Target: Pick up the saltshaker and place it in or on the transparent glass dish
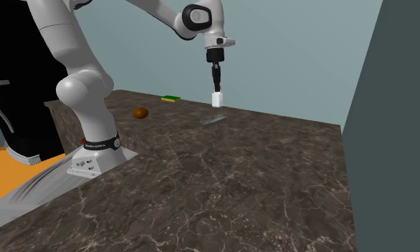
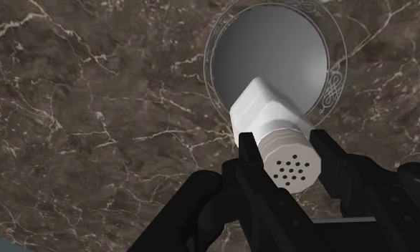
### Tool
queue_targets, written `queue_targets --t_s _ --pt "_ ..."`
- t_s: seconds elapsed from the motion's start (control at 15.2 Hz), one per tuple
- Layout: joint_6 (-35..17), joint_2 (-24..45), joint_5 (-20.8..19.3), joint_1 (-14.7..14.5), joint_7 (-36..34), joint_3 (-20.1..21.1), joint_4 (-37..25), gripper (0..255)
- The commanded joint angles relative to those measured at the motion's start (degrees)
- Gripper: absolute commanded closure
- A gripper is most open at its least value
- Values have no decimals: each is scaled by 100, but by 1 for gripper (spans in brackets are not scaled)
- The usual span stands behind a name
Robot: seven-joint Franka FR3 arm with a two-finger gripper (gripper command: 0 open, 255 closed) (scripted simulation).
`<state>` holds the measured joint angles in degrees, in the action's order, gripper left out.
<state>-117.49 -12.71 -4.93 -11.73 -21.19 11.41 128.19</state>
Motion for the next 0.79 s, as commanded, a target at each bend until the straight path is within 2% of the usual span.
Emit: queue_targets --t_s 0.0,0.46,0.73 --pt "-163 33 -15 5 -15 -1 128 255" --pt "-703 241 -90 17 -116 21 470 255" --pt "-703 241 -90 17 -116 21 470 255"
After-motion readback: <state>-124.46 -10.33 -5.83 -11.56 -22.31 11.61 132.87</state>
